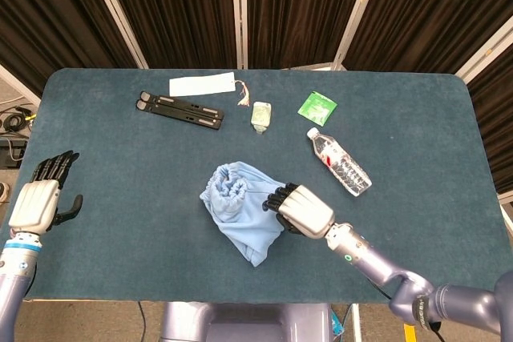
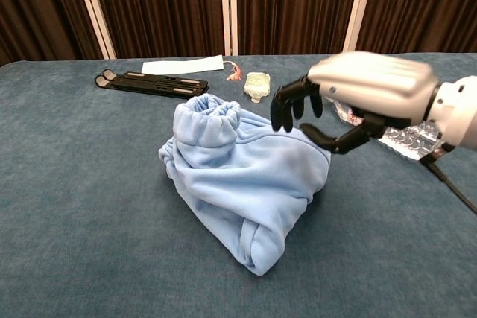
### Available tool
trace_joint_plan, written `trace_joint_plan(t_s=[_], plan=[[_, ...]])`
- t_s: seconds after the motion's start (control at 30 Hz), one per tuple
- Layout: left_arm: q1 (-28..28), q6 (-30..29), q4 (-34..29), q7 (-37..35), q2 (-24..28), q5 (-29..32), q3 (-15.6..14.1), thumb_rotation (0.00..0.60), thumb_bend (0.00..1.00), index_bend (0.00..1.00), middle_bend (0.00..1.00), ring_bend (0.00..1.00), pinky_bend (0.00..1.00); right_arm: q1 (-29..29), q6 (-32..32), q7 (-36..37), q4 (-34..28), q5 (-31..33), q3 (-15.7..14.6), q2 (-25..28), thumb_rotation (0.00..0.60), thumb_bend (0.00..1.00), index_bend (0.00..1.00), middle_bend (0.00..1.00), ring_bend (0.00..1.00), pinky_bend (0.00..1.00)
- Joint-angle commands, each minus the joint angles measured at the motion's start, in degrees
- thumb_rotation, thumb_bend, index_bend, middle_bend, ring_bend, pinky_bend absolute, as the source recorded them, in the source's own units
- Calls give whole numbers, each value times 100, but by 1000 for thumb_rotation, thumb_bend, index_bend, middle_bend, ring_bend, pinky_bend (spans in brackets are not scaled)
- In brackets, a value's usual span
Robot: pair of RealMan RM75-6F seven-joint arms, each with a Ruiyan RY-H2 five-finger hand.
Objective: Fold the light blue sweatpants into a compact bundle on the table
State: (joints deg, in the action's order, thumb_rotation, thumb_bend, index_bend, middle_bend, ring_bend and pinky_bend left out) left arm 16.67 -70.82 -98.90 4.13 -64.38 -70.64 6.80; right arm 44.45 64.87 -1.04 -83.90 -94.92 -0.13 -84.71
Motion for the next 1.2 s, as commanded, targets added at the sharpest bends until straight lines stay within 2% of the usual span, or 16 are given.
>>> trace_joint_plan(t_s=[0.03,0.43,0.67,0.93,1.2], plan=[[4,9,15,-2,-1,18,8,600,527,0,0,0,0,164,-304,53,248,115,118,-288,600,584,429,435,394,457],[7,56,63,-78,14,60,21,600,530,0,0,0,0,710,-869,140,889,377,642,-1150,600,623,436,435,398,455],[13,92,84,-132,25,65,23,600,530,0,0,0,0,1023,-1199,-145,1303,746,1001,-1702,600,631,433,426,398,452],[1,96,109,-173,39,61,17,600,530,0,0,0,0,1183,-1504,-449,1760,976,1007,-2042,600,636,419,413,398,448],[1,95,109,-165,31,66,18,600,530,0,0,0,0,1228,-1623,-696,1911,1070,932,-2223,600,638,419,413,397,448]])
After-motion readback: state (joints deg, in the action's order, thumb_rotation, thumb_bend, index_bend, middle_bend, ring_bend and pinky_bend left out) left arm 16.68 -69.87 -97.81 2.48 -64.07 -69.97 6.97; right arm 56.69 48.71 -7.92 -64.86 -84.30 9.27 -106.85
